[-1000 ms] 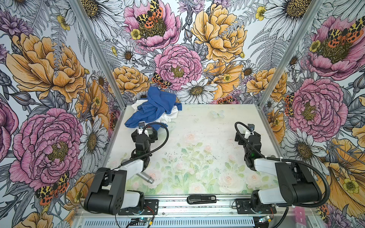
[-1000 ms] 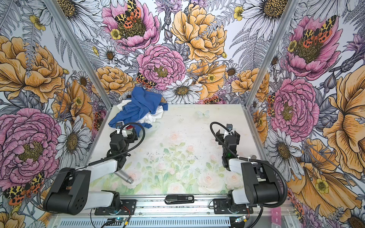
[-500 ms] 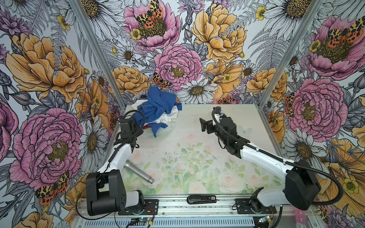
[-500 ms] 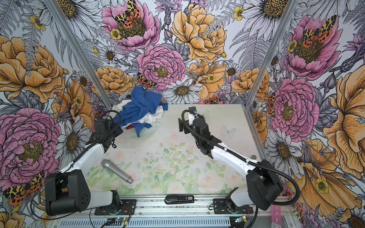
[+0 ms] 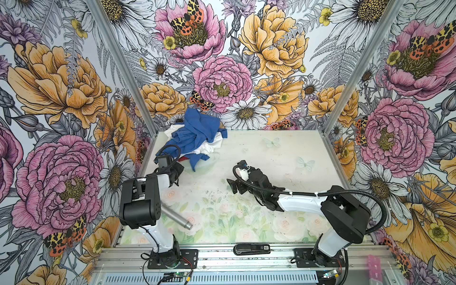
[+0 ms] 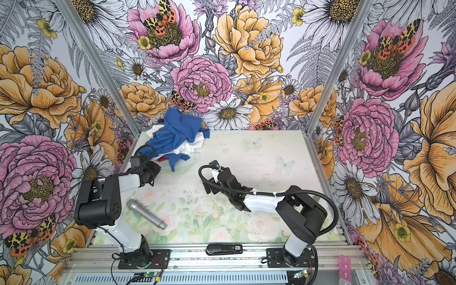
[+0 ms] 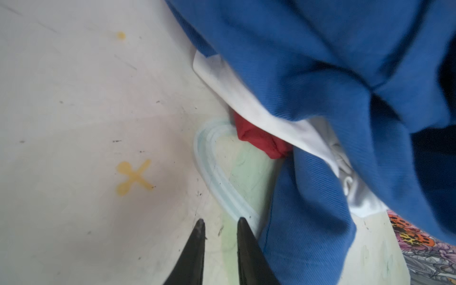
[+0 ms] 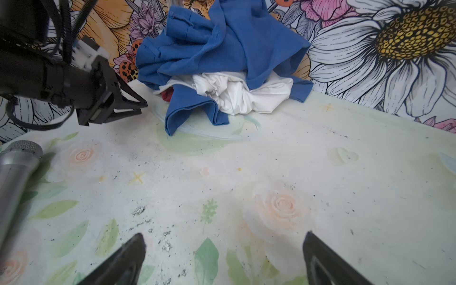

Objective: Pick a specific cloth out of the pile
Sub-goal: 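Reach the left gripper to the red cloth while the right arm advances, then grasp the red cloth with the left gripper and pull it from the pile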

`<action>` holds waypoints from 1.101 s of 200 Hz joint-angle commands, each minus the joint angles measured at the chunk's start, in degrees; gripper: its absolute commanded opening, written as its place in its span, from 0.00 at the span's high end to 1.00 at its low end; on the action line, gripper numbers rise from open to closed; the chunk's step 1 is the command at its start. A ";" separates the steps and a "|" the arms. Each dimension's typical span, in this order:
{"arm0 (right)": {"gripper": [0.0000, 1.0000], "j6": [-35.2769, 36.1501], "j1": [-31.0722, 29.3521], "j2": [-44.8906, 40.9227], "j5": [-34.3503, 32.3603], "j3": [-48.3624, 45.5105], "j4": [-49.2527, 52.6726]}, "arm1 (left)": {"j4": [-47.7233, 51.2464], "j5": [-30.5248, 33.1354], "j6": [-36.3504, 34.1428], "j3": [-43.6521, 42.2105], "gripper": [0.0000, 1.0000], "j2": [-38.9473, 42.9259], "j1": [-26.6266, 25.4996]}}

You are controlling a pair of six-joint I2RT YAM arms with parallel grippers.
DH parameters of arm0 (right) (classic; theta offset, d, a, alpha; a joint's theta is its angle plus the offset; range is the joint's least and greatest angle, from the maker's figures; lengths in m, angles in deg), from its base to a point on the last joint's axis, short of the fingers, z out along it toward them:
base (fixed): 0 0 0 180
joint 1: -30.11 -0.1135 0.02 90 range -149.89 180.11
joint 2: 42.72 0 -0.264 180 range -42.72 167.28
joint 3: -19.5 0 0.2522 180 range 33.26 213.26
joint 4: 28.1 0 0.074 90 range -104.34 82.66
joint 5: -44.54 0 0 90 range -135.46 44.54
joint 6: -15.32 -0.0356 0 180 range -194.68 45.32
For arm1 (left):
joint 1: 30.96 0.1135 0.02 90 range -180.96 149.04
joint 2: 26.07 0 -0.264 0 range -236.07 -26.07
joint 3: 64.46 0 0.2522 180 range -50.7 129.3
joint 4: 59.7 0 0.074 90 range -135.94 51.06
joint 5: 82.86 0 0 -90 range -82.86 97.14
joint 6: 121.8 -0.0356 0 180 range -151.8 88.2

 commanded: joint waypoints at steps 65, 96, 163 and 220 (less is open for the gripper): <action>0.00 1.84 0.65 -1.43 0.12 -0.38 -2.52 | -9.38 11.64 7.09 2.98 0.73 -9.29 -6.07; 0.00 1.82 1.15 -1.42 0.47 -0.53 -2.52 | -10.17 14.67 9.89 3.21 0.72 -10.46 -6.21; 0.00 1.71 2.99 -1.77 2.13 -0.61 -2.37 | -4.27 12.26 10.85 11.81 0.71 -16.13 -5.44; 0.00 1.31 5.36 -2.04 2.77 -1.09 -2.34 | -2.40 13.59 11.83 14.89 0.90 -17.39 -4.88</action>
